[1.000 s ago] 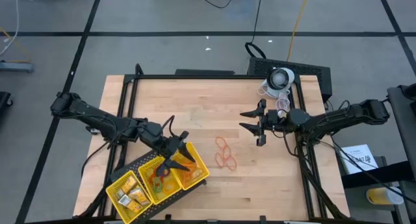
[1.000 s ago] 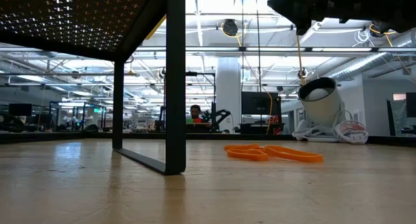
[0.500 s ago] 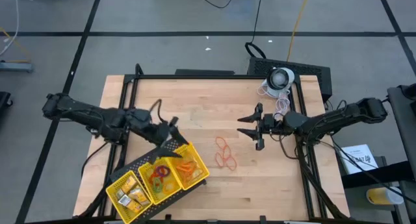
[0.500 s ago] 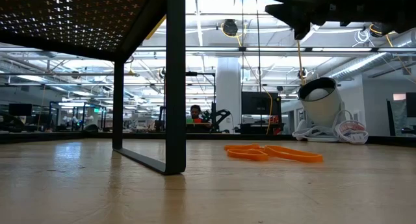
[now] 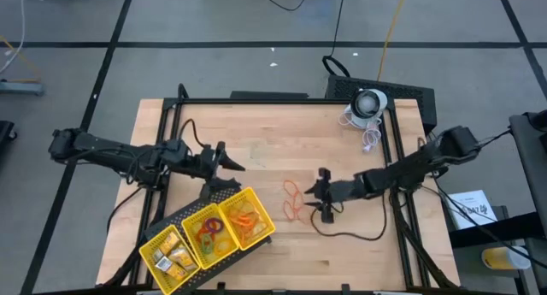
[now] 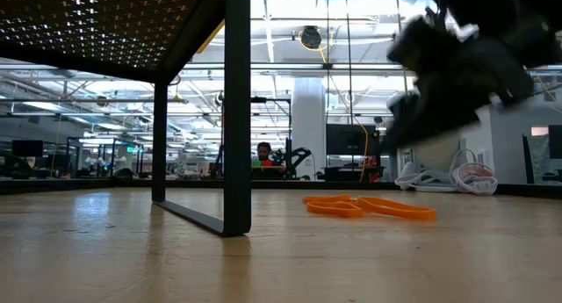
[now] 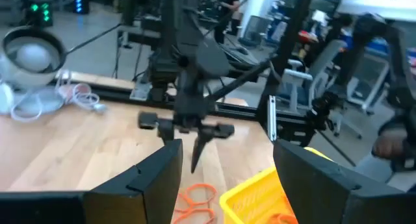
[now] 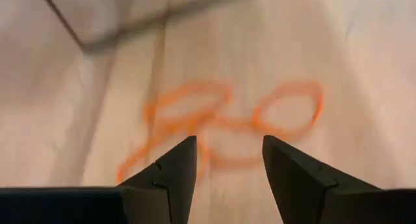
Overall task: Pick & Place Office Desk Supplies
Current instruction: Put the orange rubber band into the right yellow bin on the shelf
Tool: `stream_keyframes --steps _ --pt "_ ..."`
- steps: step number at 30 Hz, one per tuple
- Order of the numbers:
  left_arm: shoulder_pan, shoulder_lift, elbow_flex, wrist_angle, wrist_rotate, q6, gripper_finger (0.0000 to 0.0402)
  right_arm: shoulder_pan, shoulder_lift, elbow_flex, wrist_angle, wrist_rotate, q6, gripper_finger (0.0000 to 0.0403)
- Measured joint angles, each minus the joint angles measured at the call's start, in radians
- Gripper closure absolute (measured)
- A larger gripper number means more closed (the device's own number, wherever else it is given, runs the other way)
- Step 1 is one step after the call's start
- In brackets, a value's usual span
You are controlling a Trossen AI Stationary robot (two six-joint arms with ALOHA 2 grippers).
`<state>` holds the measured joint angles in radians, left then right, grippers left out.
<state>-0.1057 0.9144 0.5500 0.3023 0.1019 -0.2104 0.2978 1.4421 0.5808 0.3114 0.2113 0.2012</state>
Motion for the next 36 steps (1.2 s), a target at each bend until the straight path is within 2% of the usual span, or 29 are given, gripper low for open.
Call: stream_keyframes --steps 4,10,16,19,22,28,36 --pt "0.013 0.016 -0.007 0.006 -0.027 -0.038 0.0144 0.034 0.107 0.0 -0.009 -0.006 0.068 0.0238" --pt "0.014 0.017 -0.008 0.01 -0.038 -0.055 0.0138 0.076 0.196 0.0 0.086 -0.006 0.13 0.0238" --pt "0.014 0.017 -0.008 0.01 -0.098 -0.055 0.0146 0.071 0.279 0.002 0.157 0.038 0.176 0.0242" --pt "0.014 0.017 -0.008 0.01 -0.112 -0.055 0.0144 0.058 0.304 0.003 0.152 0.054 0.181 0.0259" --pt "0.014 0.017 -0.008 0.01 -0.112 -0.055 0.0139 0.052 0.309 0.003 0.138 0.052 0.179 0.0294" --pt "0.014 0.017 -0.008 0.009 -0.112 -0.056 0.0139 0.049 0.27 0.002 0.101 0.053 0.145 0.039" --pt "0.014 0.017 -0.007 0.007 -0.112 -0.055 0.0143 0.042 0.137 -0.004 0.049 0.047 0.085 0.04"
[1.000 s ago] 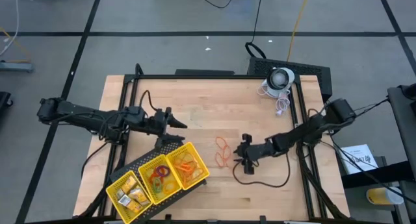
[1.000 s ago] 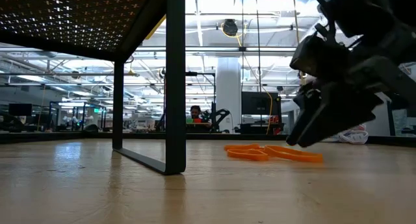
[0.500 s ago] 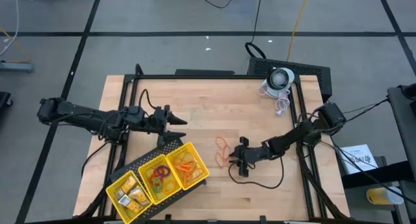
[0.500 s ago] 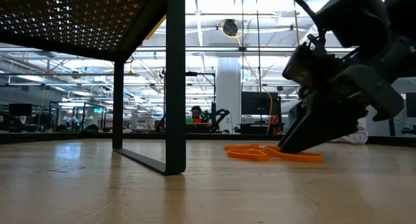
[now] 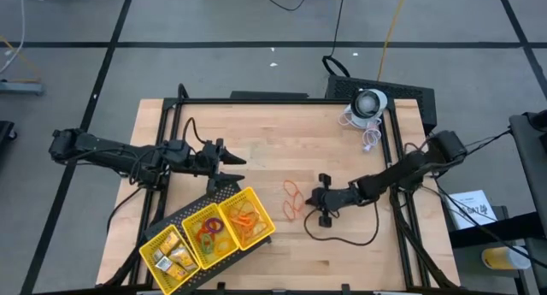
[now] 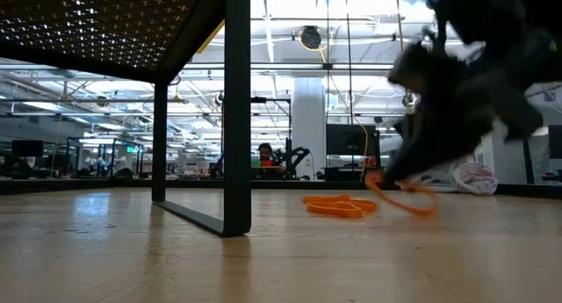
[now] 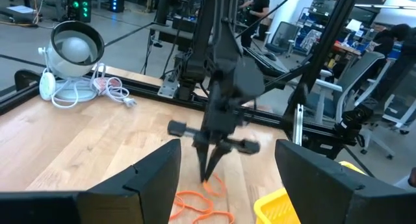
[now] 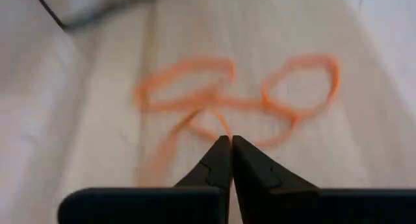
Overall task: Pick & Place Office Desk Supplies
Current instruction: Put the orange rubber band into the right yellow bin on the shelf
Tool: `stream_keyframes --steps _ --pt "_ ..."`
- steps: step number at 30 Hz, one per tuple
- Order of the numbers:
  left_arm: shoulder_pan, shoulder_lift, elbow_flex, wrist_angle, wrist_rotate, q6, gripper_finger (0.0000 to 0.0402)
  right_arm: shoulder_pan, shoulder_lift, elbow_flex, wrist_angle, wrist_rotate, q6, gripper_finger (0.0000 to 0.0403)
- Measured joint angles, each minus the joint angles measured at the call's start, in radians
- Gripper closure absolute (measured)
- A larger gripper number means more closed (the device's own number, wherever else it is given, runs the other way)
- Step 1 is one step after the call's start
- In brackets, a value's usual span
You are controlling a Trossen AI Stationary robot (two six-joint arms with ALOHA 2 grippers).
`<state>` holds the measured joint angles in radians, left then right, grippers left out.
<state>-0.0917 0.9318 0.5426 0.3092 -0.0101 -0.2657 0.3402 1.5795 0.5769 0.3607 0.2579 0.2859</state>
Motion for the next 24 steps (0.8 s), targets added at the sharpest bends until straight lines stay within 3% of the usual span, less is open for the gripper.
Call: stream_keyframes --steps 9,16,24 --pt "0.0 0.012 0.001 0.019 0.0 -0.011 0.0142 -0.048 -0.194 0.001 0.153 0.057 -0.225 0.0402" --pt "0.0 0.131 0.002 0.191 0.009 0.033 0.0151 -0.104 -0.213 0.002 0.429 0.053 -0.44 0.0402" --pt "0.0 0.268 0.001 0.402 0.009 0.134 0.0142 -0.143 -0.206 0.002 0.64 0.051 -0.51 0.0402"
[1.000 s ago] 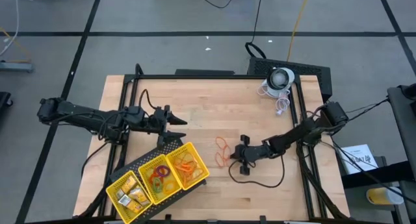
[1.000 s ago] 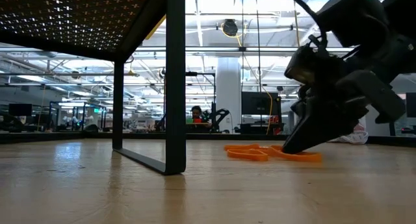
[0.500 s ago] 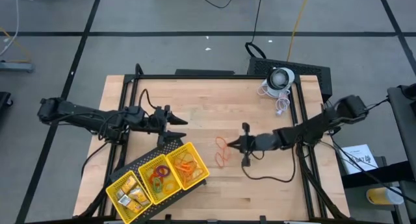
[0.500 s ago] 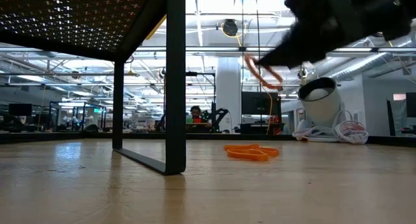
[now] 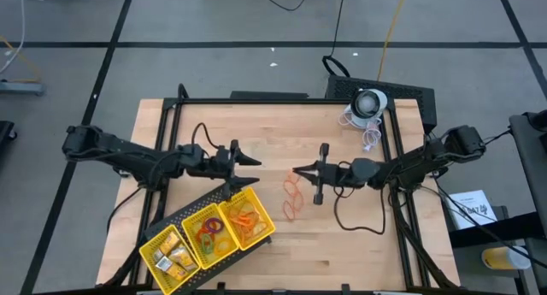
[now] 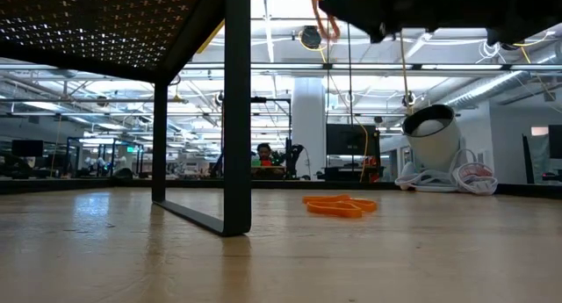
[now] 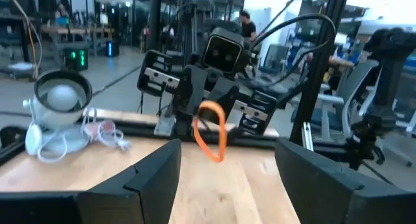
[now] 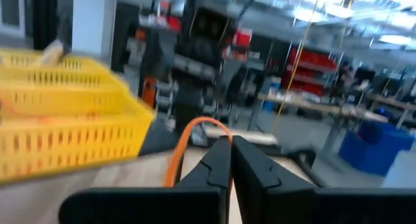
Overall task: Pick & Place Office Desk Supplies
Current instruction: Put the orange rubber band into the right yellow bin on the shelf
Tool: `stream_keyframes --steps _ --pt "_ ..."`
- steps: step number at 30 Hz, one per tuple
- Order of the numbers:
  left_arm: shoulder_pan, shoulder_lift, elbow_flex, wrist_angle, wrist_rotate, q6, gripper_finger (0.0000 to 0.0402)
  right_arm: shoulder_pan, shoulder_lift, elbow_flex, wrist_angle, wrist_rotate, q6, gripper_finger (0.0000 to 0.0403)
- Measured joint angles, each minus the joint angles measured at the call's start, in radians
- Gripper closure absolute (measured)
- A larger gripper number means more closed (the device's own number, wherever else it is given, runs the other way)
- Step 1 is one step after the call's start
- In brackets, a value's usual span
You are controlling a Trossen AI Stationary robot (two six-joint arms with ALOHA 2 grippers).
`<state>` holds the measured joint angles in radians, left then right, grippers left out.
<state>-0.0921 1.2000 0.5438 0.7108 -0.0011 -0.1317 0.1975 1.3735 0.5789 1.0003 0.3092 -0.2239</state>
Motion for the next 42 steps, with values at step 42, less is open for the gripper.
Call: stream_keyframes --steps 42 --pt "0.022 0.49 0.393 0.098 0.017 0.051 0.0064 -0.052 0.0 0.001 0.141 -0.263 0.001 0.0403"
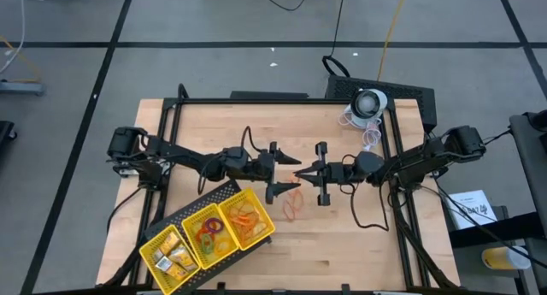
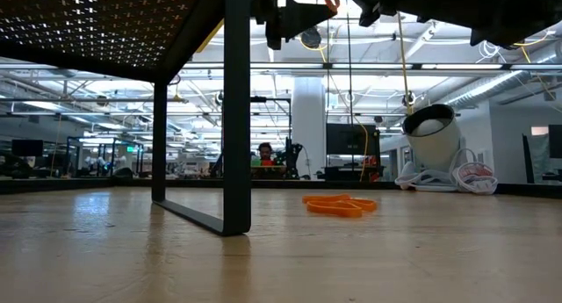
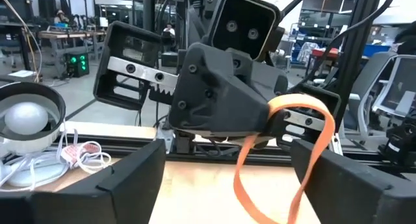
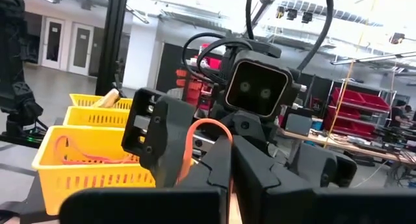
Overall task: Pick & Place Office Desk Supplies
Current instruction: Put the orange rubber band into the right yellow bin on the shelf
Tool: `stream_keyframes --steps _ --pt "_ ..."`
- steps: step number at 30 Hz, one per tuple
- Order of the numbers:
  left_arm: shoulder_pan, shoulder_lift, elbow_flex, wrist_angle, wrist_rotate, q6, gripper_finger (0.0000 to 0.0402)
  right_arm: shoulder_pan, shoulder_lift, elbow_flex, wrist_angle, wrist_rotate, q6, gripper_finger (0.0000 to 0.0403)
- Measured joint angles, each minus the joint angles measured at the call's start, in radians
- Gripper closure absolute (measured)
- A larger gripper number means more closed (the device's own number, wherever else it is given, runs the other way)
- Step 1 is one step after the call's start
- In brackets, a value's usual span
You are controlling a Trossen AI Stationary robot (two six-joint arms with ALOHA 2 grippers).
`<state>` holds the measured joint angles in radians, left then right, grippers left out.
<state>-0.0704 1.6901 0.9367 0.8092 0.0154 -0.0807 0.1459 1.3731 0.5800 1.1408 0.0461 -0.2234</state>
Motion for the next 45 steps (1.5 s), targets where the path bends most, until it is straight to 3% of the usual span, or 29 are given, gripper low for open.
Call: stream_keyframes --steps 20,33,40,45 --pt "-0.001 0.0 -0.001 -0.004 0.005 -0.014 0.0282 -0.001 0.0 0.0 -0.007 0.002 -0.002 0.0403" --pt "0.0 0.0 -0.001 -0.004 -0.003 0.007 0.0388 0.0 0.0 0.0 -0.018 -0.002 -0.002 0.0403" --pt "0.0 0.0 -0.002 -0.005 -0.021 0.008 0.0389 0.0 0.0 0.0 -0.025 0.0 0.001 0.0393" --pt "0.0 -0.002 -0.002 -0.007 0.015 -0.006 0.0393 0.0 -0.046 0.0 -0.11 0.015 -0.001 0.0328"
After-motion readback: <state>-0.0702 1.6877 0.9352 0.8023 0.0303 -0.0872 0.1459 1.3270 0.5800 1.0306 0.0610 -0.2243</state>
